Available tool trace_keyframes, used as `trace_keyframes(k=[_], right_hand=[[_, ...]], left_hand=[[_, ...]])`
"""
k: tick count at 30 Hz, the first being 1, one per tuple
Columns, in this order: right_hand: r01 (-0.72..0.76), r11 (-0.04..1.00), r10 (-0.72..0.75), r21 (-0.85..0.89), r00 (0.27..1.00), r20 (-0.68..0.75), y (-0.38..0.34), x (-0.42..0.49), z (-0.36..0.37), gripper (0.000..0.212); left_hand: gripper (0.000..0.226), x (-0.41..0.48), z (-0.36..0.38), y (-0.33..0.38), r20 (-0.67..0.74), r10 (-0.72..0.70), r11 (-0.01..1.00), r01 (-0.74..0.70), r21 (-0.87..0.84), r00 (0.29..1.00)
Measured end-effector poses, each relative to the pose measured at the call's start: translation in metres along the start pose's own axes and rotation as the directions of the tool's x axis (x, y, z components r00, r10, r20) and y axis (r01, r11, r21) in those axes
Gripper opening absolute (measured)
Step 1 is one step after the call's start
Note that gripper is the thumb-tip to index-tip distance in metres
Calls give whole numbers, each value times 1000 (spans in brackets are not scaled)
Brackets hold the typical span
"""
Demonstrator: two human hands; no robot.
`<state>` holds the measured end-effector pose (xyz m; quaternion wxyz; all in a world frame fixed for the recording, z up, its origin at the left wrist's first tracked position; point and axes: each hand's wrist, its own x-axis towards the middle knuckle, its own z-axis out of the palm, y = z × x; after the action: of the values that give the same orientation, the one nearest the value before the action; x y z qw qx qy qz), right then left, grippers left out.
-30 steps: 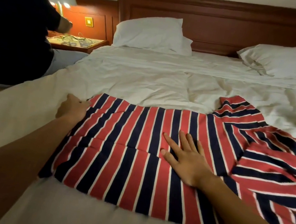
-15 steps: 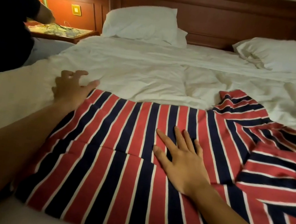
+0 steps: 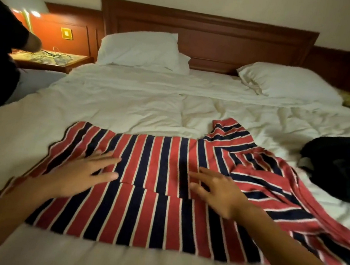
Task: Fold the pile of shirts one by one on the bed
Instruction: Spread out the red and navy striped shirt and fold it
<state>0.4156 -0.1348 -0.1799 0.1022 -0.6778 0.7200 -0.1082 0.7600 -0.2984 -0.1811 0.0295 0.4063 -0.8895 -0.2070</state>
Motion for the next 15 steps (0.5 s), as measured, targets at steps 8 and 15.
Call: trace_keyframes(k=[8, 15], right_hand=[[-52, 981, 93, -189, 972, 215, 103, -181, -32, 61], [-149, 930, 211, -335, 965, 156, 104, -203, -44, 59]], left_hand=[[65, -118, 22, 8, 131, 57, 995, -67, 75, 990], [75, -118, 17, 7, 15, -85, 834, 63, 548, 996]])
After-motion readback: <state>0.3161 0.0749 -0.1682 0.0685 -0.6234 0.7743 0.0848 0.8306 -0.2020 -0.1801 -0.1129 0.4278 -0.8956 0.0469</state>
